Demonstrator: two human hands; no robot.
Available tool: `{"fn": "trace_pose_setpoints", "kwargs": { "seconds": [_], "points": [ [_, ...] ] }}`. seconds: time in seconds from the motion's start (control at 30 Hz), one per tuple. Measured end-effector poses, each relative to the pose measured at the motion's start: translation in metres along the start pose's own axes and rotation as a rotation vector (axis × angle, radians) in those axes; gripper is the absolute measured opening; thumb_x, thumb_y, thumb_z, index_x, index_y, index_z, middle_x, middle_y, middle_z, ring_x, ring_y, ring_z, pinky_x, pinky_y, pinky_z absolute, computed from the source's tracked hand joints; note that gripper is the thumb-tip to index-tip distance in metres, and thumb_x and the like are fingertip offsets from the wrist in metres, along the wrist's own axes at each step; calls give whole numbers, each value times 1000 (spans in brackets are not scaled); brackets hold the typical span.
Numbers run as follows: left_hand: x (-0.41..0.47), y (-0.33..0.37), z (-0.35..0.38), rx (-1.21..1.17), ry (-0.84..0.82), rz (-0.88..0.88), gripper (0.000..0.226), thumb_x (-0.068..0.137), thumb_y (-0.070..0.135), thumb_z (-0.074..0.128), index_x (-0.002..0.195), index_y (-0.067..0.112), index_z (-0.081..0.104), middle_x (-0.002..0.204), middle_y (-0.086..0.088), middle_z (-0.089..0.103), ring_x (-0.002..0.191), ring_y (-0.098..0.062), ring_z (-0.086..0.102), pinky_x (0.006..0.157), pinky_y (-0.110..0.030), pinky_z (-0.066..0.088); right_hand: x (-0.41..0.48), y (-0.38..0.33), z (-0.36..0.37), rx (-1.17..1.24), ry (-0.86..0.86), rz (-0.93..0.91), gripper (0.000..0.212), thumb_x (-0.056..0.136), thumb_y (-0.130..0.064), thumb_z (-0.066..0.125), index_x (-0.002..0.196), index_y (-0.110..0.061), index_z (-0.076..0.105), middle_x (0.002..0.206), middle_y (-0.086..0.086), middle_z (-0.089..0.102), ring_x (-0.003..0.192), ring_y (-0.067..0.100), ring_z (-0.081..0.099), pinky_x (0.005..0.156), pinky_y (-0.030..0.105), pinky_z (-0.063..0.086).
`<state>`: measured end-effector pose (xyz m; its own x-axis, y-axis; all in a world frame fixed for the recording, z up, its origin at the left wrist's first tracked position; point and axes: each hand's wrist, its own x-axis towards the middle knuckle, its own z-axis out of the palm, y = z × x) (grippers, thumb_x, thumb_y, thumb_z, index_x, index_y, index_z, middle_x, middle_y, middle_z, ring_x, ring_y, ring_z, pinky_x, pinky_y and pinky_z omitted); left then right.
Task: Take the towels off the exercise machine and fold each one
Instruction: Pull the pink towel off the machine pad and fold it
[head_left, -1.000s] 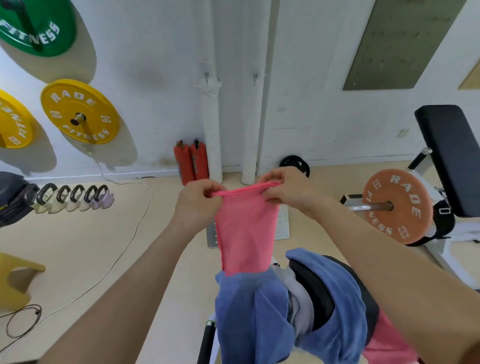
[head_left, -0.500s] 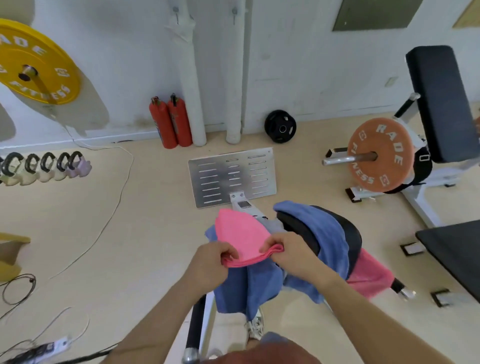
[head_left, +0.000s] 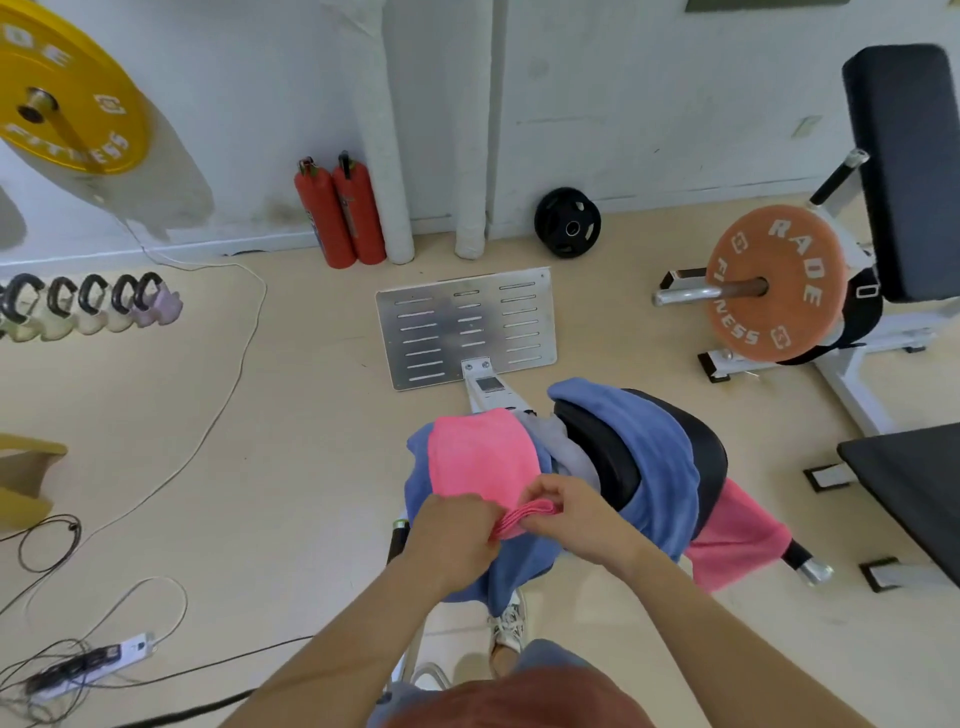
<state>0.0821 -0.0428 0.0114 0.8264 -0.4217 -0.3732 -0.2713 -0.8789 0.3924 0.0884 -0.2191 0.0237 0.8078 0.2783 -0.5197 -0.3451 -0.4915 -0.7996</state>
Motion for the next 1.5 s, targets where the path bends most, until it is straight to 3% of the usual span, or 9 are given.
{"fn": "trace_pose_setpoints", "kwargs": {
  "seconds": [0.13, 0.3, 0.5, 0.6, 0.77, 0.93, 1.07, 1.27, 1.5],
  "points": [
    [15, -6, -2, -163, -81, -40, 16, 90, 17, 47, 74, 14, 48, 79, -6, 48, 74, -22, 45, 64, -32, 35, 13, 11, -28, 508, -96, 258, 19, 92, -20, 64, 102, -4, 64, 94, 11, 70, 81, 19, 65, 71, 29, 55],
    [39, -12, -18, -390, -35, -149, 26, 89, 10, 43, 102, 16, 65, 90, -1, 66, 78, -14, 52, 64, -18, 34, 61, 16, -51, 434, 182, 428, 22, 96, -20, 53, 95, 1, 60, 78, 17, 66, 63, 23, 59, 58, 29, 50],
    [57, -13, -83, -490, 140, -130, 16, 77, 9, 46, 64, 17, 52, 55, 6, 43, 53, -4, 36, 56, -20, 34, 104, 3, -47, 714, -307, 615, 86, 84, -74, 42, 114, 3, 66, 109, 25, 69, 103, 35, 68, 84, 35, 55],
    [50, -10, -110, -439, 113, -22, 22, 76, 11, 55, 57, 21, 48, 52, 6, 40, 52, -7, 33, 54, -21, 32, 126, -10, -28, 1024, -163, 516, 49, 97, -48, 46, 102, -3, 64, 100, 20, 65, 92, 28, 65, 80, 35, 54],
    [19, -26, -118, -279, -37, -2, 10, 71, 5, 59, 69, 12, 64, 60, -5, 52, 56, -8, 38, 58, -22, 38, 142, -37, -23, 857, -22, 647, 23, 87, -12, 62, 105, 0, 58, 93, 16, 65, 83, 29, 61, 71, 41, 50],
    [-15, -46, -82, -211, -92, 16, 37, 64, -2, 49, 85, 18, 72, 76, -2, 68, 72, -18, 58, 64, -26, 43, 126, -42, -23, 751, 234, 474, 23, 85, 2, 57, 107, 5, 55, 97, 18, 62, 85, 27, 60, 79, 43, 50],
    [-47, -84, -44, -246, 209, -31, 41, 54, 2, 41, 69, 28, 70, 67, 10, 60, 69, -19, 54, 65, -29, 46, 75, -26, -18, 919, 420, 345, 47, 72, -6, 58, 117, 7, 58, 115, 25, 63, 105, 36, 62, 91, 48, 52],
    [-122, -104, -61, -641, 548, -263, 45, 60, -5, 49, 54, 35, 69, 67, 9, 69, 73, -15, 64, 67, -27, 50, -6, -66, 34, 1034, 508, 102, 29, 90, -12, 54, 117, -4, 62, 109, 15, 68, 98, 25, 64, 81, 38, 53],
    [-189, -64, -154, -576, 424, 150, 20, 68, 17, 39, 67, 7, 57, 62, -11, 49, 59, -17, 42, 55, -29, 32, -78, -176, 103, 463, 304, -323, 22, 82, -4, 72, 101, -14, 72, 101, 12, 74, 99, 27, 69, 89, 42, 55]
  ]
}}
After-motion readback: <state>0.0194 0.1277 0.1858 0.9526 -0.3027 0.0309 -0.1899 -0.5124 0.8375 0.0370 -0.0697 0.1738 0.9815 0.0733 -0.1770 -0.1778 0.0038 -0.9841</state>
